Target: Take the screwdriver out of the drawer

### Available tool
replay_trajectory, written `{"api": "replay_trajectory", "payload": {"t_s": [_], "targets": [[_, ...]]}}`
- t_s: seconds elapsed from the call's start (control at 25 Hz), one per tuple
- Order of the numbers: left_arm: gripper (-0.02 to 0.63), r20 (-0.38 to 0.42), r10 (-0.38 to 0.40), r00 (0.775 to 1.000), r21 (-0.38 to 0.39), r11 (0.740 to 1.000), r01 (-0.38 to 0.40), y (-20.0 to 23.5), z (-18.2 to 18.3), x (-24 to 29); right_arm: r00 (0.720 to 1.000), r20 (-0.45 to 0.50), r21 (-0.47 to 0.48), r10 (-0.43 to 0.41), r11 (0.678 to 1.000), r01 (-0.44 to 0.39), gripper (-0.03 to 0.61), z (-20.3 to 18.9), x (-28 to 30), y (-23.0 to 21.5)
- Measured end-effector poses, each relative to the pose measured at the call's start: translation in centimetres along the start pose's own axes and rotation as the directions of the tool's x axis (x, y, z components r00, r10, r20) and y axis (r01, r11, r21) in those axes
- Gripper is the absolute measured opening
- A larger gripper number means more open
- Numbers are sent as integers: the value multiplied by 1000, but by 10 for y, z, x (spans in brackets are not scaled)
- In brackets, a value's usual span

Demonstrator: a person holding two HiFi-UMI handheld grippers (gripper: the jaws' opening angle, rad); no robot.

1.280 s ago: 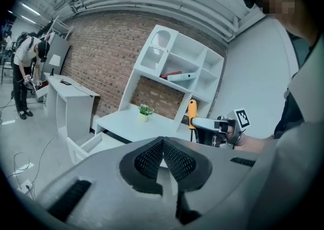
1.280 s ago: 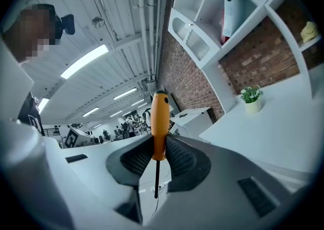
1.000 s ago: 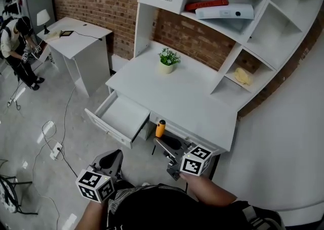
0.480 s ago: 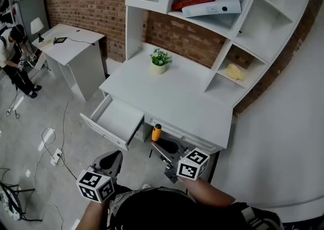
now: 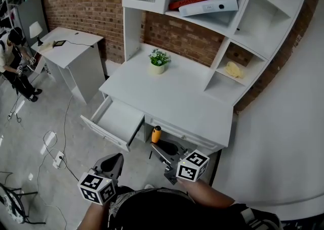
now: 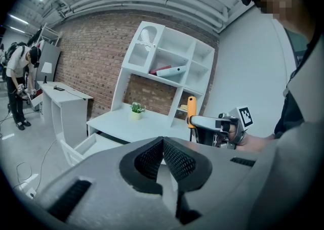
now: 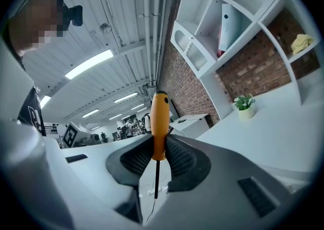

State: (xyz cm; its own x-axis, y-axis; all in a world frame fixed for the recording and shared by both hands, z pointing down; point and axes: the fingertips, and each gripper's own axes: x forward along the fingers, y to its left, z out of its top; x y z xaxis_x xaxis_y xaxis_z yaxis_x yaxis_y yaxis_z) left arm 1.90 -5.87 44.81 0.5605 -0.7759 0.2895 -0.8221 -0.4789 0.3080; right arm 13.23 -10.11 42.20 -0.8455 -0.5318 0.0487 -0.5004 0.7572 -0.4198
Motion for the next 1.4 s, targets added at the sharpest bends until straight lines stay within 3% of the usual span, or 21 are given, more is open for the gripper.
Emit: {"api": "replay_trajectory", "payload": {"t_s": [0.28,1.4], "targets": [[17,9,-9,1000,49,999,9,-6,5,-2,1000,12,-2,7,1000,-7,77,-1,-1,4],[17,25,-11,1000,42,999,10,-3,10,-5,1000,-11,-13,2,1000,-2,78,-3,2,5]]}}
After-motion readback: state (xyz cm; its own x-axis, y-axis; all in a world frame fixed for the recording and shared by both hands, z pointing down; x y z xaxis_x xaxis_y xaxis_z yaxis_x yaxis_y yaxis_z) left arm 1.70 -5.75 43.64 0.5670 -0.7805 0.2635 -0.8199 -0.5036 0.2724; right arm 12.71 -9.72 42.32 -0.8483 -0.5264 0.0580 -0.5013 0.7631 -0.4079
